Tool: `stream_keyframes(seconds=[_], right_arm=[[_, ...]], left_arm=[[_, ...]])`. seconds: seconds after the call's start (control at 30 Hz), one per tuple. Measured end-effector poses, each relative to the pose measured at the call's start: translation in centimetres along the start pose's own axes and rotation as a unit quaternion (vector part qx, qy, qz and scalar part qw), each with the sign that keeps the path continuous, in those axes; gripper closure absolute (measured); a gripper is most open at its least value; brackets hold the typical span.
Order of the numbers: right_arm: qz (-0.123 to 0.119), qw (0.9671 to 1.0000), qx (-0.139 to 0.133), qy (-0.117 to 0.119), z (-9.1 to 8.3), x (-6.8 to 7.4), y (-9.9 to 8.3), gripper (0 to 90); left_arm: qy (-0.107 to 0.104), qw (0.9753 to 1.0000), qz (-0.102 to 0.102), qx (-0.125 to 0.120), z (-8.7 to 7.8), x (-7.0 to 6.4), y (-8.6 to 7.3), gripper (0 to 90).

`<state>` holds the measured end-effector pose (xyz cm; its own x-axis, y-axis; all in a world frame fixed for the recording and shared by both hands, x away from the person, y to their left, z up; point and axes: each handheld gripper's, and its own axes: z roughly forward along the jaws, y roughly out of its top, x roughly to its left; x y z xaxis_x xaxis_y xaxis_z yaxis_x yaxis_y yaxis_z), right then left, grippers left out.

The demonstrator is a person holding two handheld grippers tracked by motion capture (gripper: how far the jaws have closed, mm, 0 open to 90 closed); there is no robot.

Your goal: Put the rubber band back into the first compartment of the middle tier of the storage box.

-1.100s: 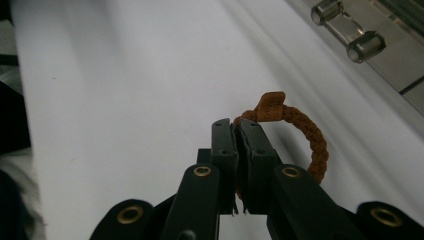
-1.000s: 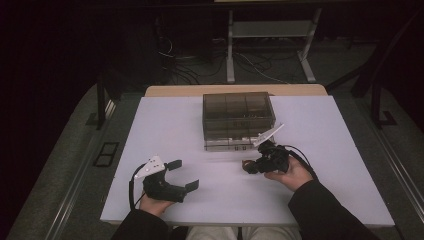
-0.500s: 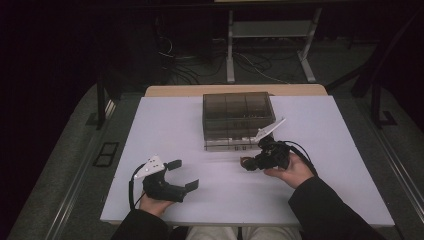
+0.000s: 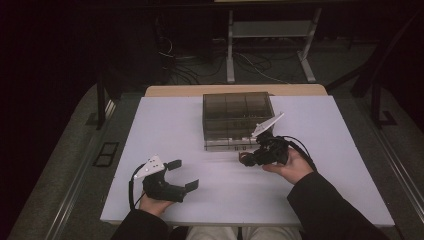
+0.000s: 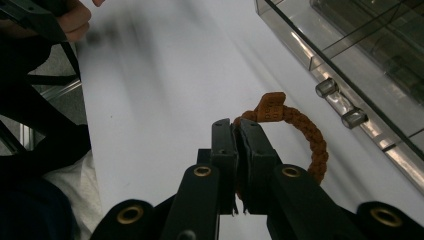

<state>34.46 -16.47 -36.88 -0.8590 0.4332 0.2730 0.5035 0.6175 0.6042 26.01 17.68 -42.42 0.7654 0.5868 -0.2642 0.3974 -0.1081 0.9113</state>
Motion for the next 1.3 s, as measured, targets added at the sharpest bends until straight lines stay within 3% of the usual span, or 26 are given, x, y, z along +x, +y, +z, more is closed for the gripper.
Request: stream_keyframes(seconds=[0.53,0.97,1.3], right_arm=[[-0.017,0.9999,-0.004,0.002,-0.4,0.6,2.2,84.9],[-0.034,0.9994,0.002,-0.009,-0.4,0.3,3.5,84.9],[-0.031,0.9994,0.002,-0.014,-0.3,-0.1,4.2,84.9]], left_arm=[[0.000,1.0000,0.000,-0.001,0.0,0.0,0.0,0.0],[-0.001,1.0000,0.000,-0.001,-0.1,0.0,0.0,0.0],[-0.001,1.0000,-0.001,-0.002,-0.1,0.0,0.0,0.0]])
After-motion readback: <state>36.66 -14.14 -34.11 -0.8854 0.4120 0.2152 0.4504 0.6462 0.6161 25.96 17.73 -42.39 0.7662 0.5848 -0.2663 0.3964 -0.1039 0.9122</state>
